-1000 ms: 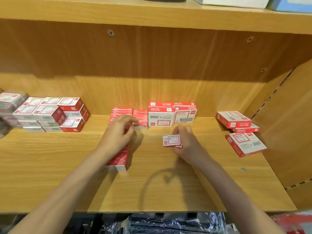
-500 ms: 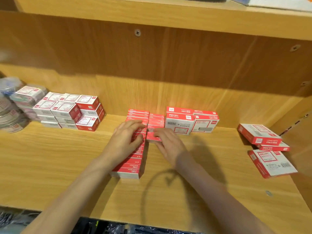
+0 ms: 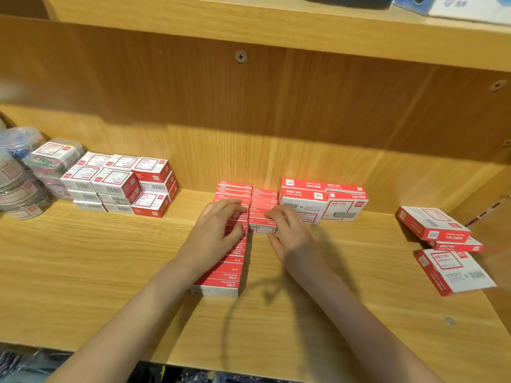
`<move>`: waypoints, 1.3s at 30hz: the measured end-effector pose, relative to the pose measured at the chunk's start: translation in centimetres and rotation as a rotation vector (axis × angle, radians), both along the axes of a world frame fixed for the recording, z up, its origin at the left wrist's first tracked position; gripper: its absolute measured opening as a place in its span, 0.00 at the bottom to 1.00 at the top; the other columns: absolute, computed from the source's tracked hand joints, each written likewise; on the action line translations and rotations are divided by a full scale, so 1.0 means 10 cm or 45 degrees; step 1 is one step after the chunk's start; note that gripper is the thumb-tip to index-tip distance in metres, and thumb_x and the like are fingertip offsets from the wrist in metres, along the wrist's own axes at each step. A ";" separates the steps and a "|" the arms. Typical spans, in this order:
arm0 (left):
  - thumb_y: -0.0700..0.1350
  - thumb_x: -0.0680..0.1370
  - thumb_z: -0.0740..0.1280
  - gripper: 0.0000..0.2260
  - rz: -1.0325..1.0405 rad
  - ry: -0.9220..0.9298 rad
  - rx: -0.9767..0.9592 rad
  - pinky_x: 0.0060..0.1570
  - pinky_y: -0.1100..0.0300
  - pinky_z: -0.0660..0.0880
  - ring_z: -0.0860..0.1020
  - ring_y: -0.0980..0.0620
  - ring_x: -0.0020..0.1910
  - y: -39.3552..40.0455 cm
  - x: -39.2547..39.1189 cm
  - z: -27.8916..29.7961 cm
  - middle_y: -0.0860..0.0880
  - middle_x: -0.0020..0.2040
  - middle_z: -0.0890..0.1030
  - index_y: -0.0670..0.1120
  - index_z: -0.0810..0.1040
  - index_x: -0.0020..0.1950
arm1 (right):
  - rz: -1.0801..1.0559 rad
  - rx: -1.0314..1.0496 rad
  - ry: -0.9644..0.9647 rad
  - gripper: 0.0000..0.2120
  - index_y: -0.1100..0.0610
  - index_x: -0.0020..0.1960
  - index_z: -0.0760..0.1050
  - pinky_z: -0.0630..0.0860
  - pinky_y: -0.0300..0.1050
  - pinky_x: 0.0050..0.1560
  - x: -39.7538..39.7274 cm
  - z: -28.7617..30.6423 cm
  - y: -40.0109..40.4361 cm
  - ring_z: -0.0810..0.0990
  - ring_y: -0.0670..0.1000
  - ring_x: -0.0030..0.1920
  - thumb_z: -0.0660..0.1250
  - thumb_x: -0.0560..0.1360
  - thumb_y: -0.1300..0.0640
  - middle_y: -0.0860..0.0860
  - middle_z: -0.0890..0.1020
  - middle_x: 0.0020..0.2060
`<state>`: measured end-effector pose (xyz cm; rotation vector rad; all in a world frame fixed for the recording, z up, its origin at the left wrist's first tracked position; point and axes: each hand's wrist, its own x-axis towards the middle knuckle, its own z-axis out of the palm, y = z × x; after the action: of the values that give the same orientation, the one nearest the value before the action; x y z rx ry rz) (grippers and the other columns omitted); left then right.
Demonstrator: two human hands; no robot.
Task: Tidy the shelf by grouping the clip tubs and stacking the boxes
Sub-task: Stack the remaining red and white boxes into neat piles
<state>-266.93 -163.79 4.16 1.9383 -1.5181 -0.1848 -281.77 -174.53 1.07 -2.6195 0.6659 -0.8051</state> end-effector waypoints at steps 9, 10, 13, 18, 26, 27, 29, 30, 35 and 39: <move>0.52 0.72 0.53 0.22 -0.159 -0.015 -0.087 0.57 0.57 0.66 0.73 0.46 0.56 -0.34 -0.51 0.18 0.46 0.57 0.76 0.42 0.76 0.58 | -0.508 -0.006 -0.072 0.10 0.61 0.51 0.76 0.67 0.44 0.55 -1.11 0.22 -0.28 0.73 0.57 0.53 0.67 0.70 0.68 0.56 0.76 0.50; 0.51 0.72 0.53 0.22 -0.216 -0.012 -0.071 0.57 0.55 0.68 0.74 0.46 0.56 -0.40 -0.60 0.18 0.46 0.57 0.76 0.42 0.76 0.58 | -0.609 -0.004 -0.104 0.09 0.61 0.51 0.76 0.68 0.47 0.56 -1.29 0.25 -0.31 0.71 0.57 0.54 0.66 0.72 0.66 0.56 0.75 0.52; 0.49 0.72 0.54 0.20 -0.348 0.004 -0.029 0.55 0.53 0.68 0.75 0.44 0.54 -0.54 -0.83 0.14 0.44 0.55 0.77 0.41 0.75 0.57 | -0.985 -0.071 -0.104 0.14 0.63 0.56 0.73 0.66 0.55 0.59 -1.69 0.37 -0.53 0.67 0.60 0.59 0.68 0.72 0.58 0.60 0.72 0.58; 0.46 0.74 0.58 0.16 -0.400 0.014 -0.027 0.54 0.64 0.64 0.73 0.47 0.56 -0.67 -1.13 0.04 0.46 0.57 0.75 0.43 0.75 0.58 | -1.263 0.148 0.272 0.27 0.61 0.57 0.66 0.64 0.55 0.57 -1.82 0.48 -0.88 0.68 0.64 0.57 0.69 0.69 0.44 0.63 0.72 0.55; 0.46 0.76 0.62 0.14 -0.390 0.430 0.039 0.54 0.75 0.67 0.72 0.59 0.54 -0.69 -1.25 -0.04 0.54 0.57 0.72 0.48 0.71 0.62 | -0.211 0.348 -0.041 0.20 0.50 0.48 0.67 0.68 0.32 0.50 -1.88 0.43 -0.36 0.72 0.44 0.50 0.74 0.62 0.50 0.48 0.75 0.50; 0.48 0.75 0.62 0.18 -0.420 0.427 0.081 0.53 0.78 0.64 0.72 0.60 0.55 -0.70 -1.26 -0.05 0.56 0.58 0.72 0.48 0.70 0.64 | -0.159 0.373 0.045 0.21 0.49 0.49 0.67 0.66 0.28 0.50 -1.84 0.37 -0.30 0.71 0.43 0.51 0.73 0.62 0.48 0.47 0.74 0.51; 0.55 0.72 0.60 0.26 -0.507 0.318 0.156 0.54 0.79 0.61 0.69 0.61 0.58 -0.73 -1.26 -0.08 0.57 0.59 0.70 0.47 0.67 0.68 | -0.119 0.412 0.247 0.21 0.48 0.49 0.66 0.62 0.25 0.52 -1.80 0.29 -0.26 0.67 0.41 0.53 0.73 0.63 0.45 0.43 0.71 0.52; 0.58 0.71 0.60 0.29 -0.547 0.264 0.177 0.57 0.76 0.60 0.67 0.61 0.59 -0.75 -1.26 -0.10 0.58 0.60 0.69 0.48 0.66 0.69 | -0.113 0.413 0.319 0.22 0.48 0.49 0.66 0.60 0.25 0.53 -1.82 0.29 -0.28 0.65 0.40 0.55 0.73 0.63 0.43 0.42 0.69 0.54; 0.66 0.65 0.63 0.37 -0.681 0.171 0.277 0.65 0.63 0.59 0.63 0.58 0.65 -0.82 -1.27 -0.08 0.55 0.66 0.66 0.51 0.64 0.70 | -0.521 0.292 0.108 0.17 0.56 0.56 0.74 0.57 0.30 0.61 -2.17 0.57 -0.58 0.67 0.50 0.65 0.71 0.71 0.51 0.50 0.71 0.60; 0.69 0.59 0.63 0.40 -0.682 0.170 0.309 0.59 0.71 0.57 0.62 0.59 0.62 -0.86 -1.28 -0.05 0.56 0.62 0.66 0.53 0.65 0.69 | -0.980 0.257 0.576 0.29 0.56 0.71 0.60 0.59 0.53 0.69 -2.18 0.58 -0.79 0.57 0.59 0.71 0.59 0.76 0.43 0.59 0.60 0.71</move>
<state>-279.77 -172.40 3.64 1.6082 -1.9627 -0.7438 -303.57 -182.41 6.83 -2.3422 1.8341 -0.2679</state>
